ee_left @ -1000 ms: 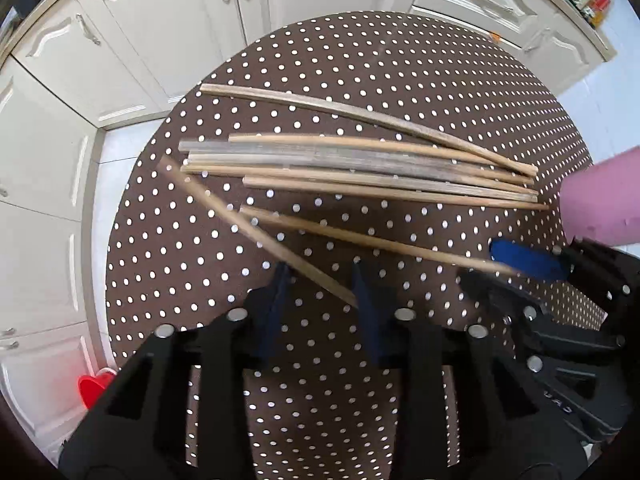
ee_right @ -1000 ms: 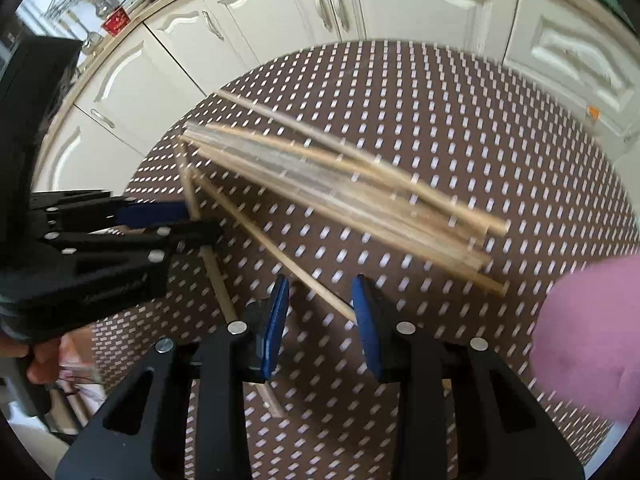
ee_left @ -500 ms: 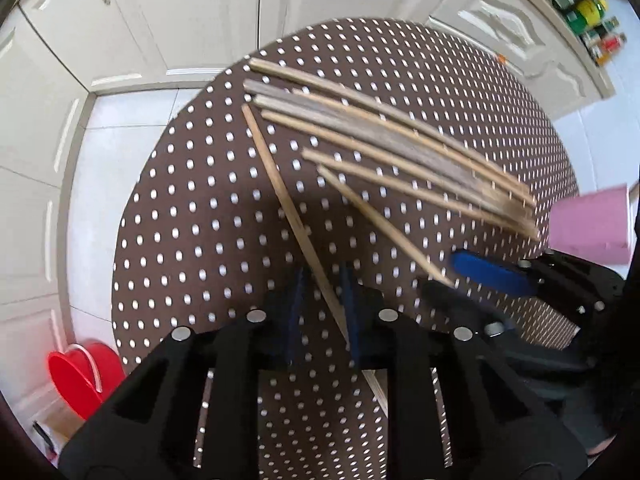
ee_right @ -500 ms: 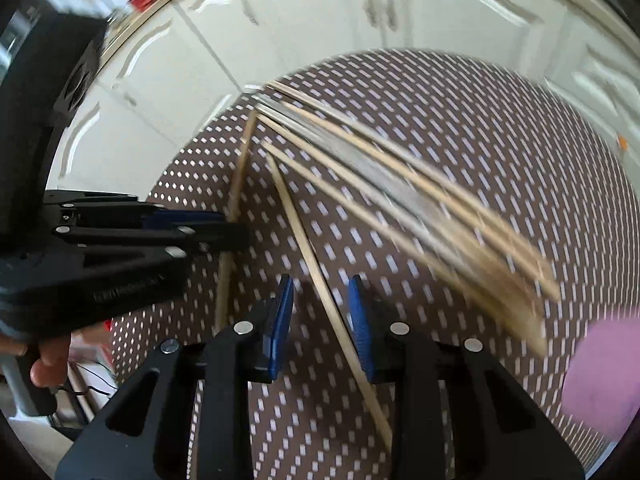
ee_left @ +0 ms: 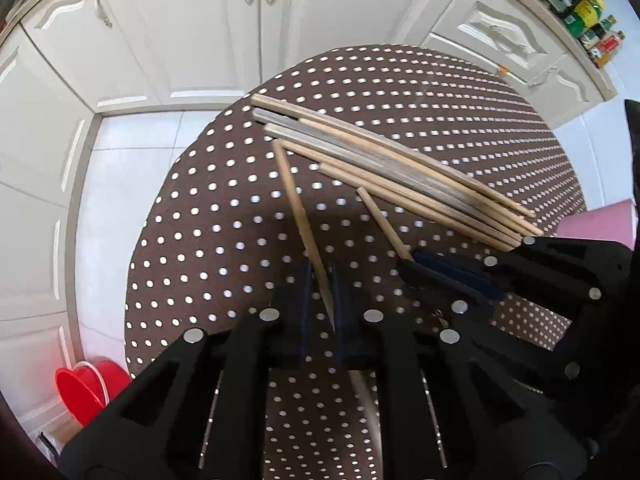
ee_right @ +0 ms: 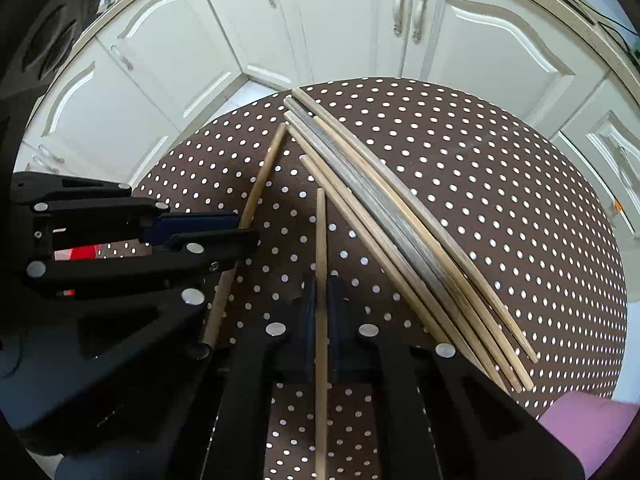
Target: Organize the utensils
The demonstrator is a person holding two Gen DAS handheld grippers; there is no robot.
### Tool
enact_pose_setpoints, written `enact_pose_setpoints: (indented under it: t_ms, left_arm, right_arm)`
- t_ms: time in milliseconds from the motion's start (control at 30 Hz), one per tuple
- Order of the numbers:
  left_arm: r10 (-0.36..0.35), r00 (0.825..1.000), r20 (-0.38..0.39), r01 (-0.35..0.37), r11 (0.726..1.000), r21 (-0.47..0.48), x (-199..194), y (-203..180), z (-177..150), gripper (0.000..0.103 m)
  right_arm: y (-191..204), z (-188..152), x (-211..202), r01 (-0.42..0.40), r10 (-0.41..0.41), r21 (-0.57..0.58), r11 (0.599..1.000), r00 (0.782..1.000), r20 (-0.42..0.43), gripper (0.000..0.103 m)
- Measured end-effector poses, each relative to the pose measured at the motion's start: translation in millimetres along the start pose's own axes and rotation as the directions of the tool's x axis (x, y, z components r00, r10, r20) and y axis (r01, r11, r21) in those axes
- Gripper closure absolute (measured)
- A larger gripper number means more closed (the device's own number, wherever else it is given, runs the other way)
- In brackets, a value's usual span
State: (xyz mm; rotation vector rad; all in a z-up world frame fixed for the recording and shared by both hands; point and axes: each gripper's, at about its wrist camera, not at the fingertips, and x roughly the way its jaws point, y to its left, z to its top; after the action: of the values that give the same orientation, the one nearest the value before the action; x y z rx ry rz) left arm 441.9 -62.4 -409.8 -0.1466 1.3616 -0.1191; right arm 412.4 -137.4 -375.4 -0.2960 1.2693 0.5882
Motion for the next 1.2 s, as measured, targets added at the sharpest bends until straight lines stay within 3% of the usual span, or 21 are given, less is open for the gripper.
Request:
enact_pose_setpoints:
  t_ms: [133,333,600,767,1067,1200]
  left_arm:
    - [-0.044,0.998,0.038,0.042,0.998,0.046,-16.3,-12.7,0.0,0.097]
    - [-0.129,0.988,0.089,0.119,0.988,0.103,-51.0,-31.5,-1.7,0.097]
    - [-0.228,0.959,0.171,0.185,0.955,0.234,-112.9,-64.1,-9.3,0.097]
    - [-0.281,0.937,0.207,0.208,0.926,0.316,-149.2,-89.2,-18.5,0.097]
    - [-0.374,0.887,0.271,0.236,0.871,0.43,-201.1,-134.8,-25.5,0.097]
    - [-0.392,0.874,0.286,0.227,0.851,0.474,-213.9,-154.9,-29.2,0.097]
  right_arm:
    - [-21.4,-11.8,-26.9,-0.044,0.033,0.134,0.99,0.996,0.084,0.099]
    - [-47.6,-31.6,-84.5,-0.169,0.079,0.316,0.934,0.958,0.277,0.098]
    - [-38.2,-60.1,-146.7,-0.164,-0.014,0.367,0.916,0.9,0.436,0.098]
    - [-39.9,-71.9,-172.2,-0.173,-0.049,0.391,0.904,0.867,0.497,0.098]
    - [-36.9,-104.0,-211.5,-0.189,-0.068,0.41,0.892,0.841,0.537,0.098]
    - [-42.3,-116.1,-220.4,-0.187,-0.09,0.432,0.882,0.834,0.545,0.098]
